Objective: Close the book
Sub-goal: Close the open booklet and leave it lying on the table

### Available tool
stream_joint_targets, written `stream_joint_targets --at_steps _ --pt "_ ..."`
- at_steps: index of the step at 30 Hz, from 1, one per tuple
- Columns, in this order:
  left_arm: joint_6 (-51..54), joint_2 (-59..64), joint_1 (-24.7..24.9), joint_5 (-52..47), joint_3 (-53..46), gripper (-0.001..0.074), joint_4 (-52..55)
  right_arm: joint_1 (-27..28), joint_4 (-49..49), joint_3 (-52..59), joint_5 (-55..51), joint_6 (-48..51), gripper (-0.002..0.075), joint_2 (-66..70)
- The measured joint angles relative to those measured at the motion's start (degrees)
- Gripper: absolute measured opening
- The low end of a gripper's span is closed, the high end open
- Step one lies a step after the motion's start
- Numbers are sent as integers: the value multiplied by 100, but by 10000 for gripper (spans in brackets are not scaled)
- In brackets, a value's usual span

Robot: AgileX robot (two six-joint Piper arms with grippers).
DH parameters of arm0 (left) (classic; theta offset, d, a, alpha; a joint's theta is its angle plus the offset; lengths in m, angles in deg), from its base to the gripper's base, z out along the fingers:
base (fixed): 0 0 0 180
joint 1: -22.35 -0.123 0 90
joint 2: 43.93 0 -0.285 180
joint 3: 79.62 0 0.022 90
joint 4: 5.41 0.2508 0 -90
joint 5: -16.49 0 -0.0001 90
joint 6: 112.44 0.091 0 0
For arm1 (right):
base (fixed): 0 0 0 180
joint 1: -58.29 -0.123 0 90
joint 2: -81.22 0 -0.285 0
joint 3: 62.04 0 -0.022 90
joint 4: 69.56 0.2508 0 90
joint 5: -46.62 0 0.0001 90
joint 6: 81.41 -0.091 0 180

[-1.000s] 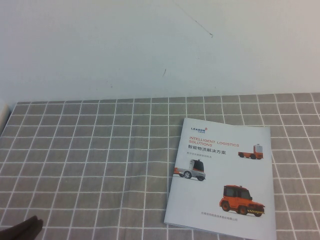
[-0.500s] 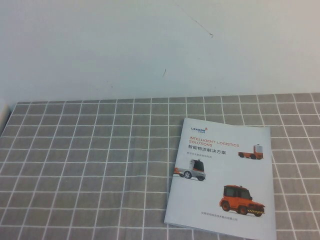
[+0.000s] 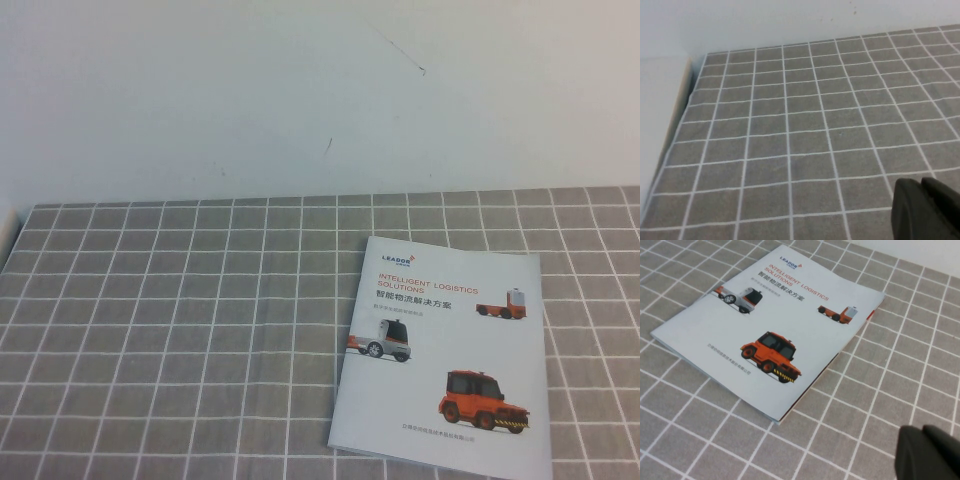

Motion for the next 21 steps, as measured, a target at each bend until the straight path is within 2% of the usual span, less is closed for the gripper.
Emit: stream_joint_targets --at_steps 4,7,21 --pt "-812 0 214 -14 10 -3 95 0 0 0 0 0 -3 0" --pt "-1004 0 236 -22 10 -3 106 0 0 0 3 0 -3 0" --pt "-803 0 249 -50 10 -3 186 0 0 0 3 0 -3 0"
